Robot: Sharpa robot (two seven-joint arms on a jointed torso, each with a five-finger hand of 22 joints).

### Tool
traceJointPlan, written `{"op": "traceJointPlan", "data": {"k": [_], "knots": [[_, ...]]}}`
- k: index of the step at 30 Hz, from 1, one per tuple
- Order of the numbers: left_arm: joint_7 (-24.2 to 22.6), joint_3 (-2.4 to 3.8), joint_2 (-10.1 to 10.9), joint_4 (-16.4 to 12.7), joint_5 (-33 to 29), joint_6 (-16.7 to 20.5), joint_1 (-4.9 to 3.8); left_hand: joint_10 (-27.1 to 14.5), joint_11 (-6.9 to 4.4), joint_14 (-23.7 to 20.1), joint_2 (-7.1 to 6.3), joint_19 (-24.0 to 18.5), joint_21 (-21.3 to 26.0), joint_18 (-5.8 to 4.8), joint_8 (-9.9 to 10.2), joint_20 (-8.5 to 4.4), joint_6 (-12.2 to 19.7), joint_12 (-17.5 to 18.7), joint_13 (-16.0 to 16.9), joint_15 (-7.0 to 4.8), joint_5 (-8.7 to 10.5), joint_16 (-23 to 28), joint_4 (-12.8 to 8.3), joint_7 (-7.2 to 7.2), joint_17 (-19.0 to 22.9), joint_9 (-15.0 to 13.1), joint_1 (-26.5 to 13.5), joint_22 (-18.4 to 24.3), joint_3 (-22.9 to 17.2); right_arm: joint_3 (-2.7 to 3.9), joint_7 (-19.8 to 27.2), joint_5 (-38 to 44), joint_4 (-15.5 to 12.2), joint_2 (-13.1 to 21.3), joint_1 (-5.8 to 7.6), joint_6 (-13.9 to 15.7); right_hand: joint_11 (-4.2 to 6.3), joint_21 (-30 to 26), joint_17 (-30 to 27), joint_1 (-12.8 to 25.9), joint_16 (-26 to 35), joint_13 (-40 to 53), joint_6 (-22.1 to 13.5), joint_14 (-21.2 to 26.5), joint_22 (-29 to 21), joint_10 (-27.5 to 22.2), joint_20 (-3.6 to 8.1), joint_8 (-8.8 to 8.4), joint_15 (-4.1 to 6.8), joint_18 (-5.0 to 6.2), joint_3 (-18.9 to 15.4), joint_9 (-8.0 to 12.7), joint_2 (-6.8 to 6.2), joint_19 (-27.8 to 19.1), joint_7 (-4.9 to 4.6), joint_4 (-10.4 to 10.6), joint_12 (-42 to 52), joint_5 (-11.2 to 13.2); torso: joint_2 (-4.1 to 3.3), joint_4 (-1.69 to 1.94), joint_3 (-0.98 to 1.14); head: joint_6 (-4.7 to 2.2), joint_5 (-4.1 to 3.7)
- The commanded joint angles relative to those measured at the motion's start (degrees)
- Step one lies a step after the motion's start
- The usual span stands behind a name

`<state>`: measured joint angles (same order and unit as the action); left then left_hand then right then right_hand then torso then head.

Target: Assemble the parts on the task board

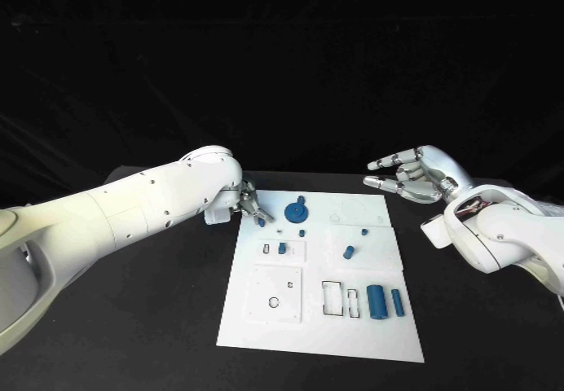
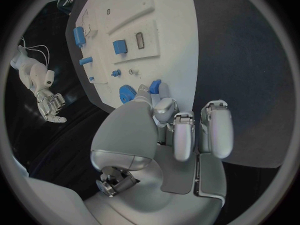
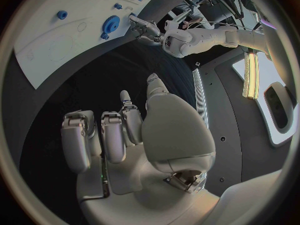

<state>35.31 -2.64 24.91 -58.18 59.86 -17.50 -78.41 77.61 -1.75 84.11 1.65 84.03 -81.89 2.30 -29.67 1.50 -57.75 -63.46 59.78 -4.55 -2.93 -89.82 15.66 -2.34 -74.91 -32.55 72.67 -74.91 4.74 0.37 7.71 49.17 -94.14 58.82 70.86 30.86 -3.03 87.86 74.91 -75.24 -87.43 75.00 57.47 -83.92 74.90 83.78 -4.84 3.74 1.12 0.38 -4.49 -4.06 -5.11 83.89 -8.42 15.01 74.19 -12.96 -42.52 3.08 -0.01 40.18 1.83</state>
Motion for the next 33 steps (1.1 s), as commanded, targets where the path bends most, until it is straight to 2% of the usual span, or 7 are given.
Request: {"op": "traceJointPlan", "data": {"k": [1, 10, 13, 16, 19, 25, 33], "knots": [[-0.12, -0.02, -0.11, 0.12, -0.51, -1.04, 0.02, 0.29, -0.14, 5.89, -0.02, 1.75, -0.34, 0.09, -0.34, -0.26, -0.21, -0.3, 0.03, -0.46, -0.07, -0.18, 0.56, 0.26, -15.09, -0.15, 0.03, -7.02, 0.09, 0.0, 0.51, 0.21, -0.05, -0.04, -0.04, -0.74, -0.19, -0.24, 10.3, 0.28, 0.21, 6.97, -0.16, -4.96, 11.29, -0.21, -0.25, 0.02, -0.14, 0.6, -0.4, -0.09, 0.53, 3.92, 0.28, 0.0, -0.26, -0.31, 0.05, 0.02, 0.01, -0.08, -0.07], [0.0, -0.05, -0.07, 0.17, -0.74, -0.76, 0.05, 0.34, -0.21, 5.89, -0.27, 1.75, -0.34, 0.09, -0.64, -0.3, -0.22, -0.31, -0.06, -0.51, -0.09, -0.18, 0.67, 0.36, -15.09, -0.32, -0.11, -7.06, 0.31, 0.0, 0.51, 0.19, -0.03, -0.02, -0.05, -0.73, -0.19, -0.24, 10.3, 0.28, 0.21, 6.97, -0.16, -4.96, 11.29, -0.21, -0.25, 0.02, -0.14, 0.6, -0.4, -0.09, 0.53, 3.92, 0.28, 0.0, -0.26, -0.31, 0.0, 0.02, -0.02, -0.06, -0.04], [-0.08, -0.05, -0.08, 0.11, -0.8, -0.21, 0.05, 0.33, -0.48, 5.89, 0.96, 1.7, -0.26, 0.12, -0.89, -0.42, 0.05, -0.31, -0.15, -0.71, -0.13, -0.18, -0.2, 0.67, -15.09, -0.49, 2.11, -7.02, -1.16, 0.0, 0.52, 0.19, -0.01, -0.04, -0.05, -0.74, -0.19, -0.24, 10.3, 0.28, 0.21, 6.97, -0.16, -4.96, 11.29, -0.21, -0.25, 0.02, -0.14, 0.6, -0.4, -0.09, 0.53, 3.92, 0.28, 0.0, -0.26, -0.31, 0.02, 0.01, -0.02, -0.1, -0.01], [-0.42, -0.05, -0.08, 0.05, -1.3, 0.83, 0.05, 0.12, -0.9, 5.89, 3.01, 1.61, -0.1, 0.17, -0.89, -0.72, 0.89, -0.08, -0.4, -1.1, -0.13, -0.18, -2.61, 1.09, -15.09, -0.58, 7.19, -6.92, -4.88, 0.0, 0.52, 0.17, 0.02, -0.05, -0.06, -0.75, -0.19, -0.24, 10.3, 0.28, 0.21, 6.97, -0.16, -4.96, 11.29, -0.21, -0.25, 0.02, -0.14, 0.6, -0.4, -0.09, 0.53, 3.92, 0.28, 0.0, -0.26, -0.31, 0.01, 0.02, -0.02, -0.09, -0.03], [-0.97, -0.05, -0.03, -0.02, -2.12, 1.58, 0.06, -0.25, -1.02, 5.89, 3.94, 1.57, -0.04, 0.18, -1.06, -0.96, 1.61, 0.52, -1.06, -1.27, -0.1, -0.18, -4.82, 1.16, -15.09, -0.84, 11.03, -6.91, -8.23, 0.0, 0.52, 0.15, 0.07, -0.1, -0.06, -0.78, -0.19, -0.24, 10.3, 0.28, 0.21, 6.97, -0.16, -4.96, 11.29, -0.21, -0.25, 0.02, -0.14, 0.6, -0.4, -0.09, 0.53, 3.92, 0.28, 0.0, -0.26, -0.31, 0.04, 0.02, -0.02, -0.04, -0.1], [-1.9, 0.02, 0.44, -0.76, -4.26, 2.7, 0.06, -0.36, -0.75, 5.89, 3.25, 1.42, 0.22, 0.22, -1.77, -1.06, 2.3, 0.89, -1.63, -0.97, 0.13, -0.18, -5.33, 0.83, -15.09, -1.6, 11.84, -6.76, -11.28, 0.0, 0.54, 0.05, 0.23, -0.22, -0.14, -0.88, -0.19, -0.23, 10.3, 0.3, 0.21, 6.96, -0.15, -4.96, 11.31, -0.22, -0.25, 0.02, -0.14, 0.6, -0.45, -0.09, 0.57, 3.93, 0.28, 0.02, -0.27, -0.32, 0.02, 0.02, -0.04, 0.01, -0.21], [-1.1, 0.21, 2.76, -4.33, -6.88, 3.63, 0.04, -0.17, -0.77, 5.89, 2.44, 1.42, 0.21, 0.21, -2.56, -1.13, 2.37, 0.9, -1.85, -0.98, 0.21, -0.18, -4.62, 0.88, -15.09, -2.34, 10.87, -6.83, -12.35, 0.0, 0.51, -0.05, 0.44, -0.3, -0.3, -1.04, -0.19, -0.24, 10.3, 0.32, 0.22, 6.95, -0.15, -4.96, 11.31, -0.22, -0.25, 0.03, -0.13, 0.6, -0.48, -0.09, 0.64, 3.92, 0.28, 0.05, -0.28, -0.34, 0.11, 0.13, 0.06, 0.03, -0.04]]}}
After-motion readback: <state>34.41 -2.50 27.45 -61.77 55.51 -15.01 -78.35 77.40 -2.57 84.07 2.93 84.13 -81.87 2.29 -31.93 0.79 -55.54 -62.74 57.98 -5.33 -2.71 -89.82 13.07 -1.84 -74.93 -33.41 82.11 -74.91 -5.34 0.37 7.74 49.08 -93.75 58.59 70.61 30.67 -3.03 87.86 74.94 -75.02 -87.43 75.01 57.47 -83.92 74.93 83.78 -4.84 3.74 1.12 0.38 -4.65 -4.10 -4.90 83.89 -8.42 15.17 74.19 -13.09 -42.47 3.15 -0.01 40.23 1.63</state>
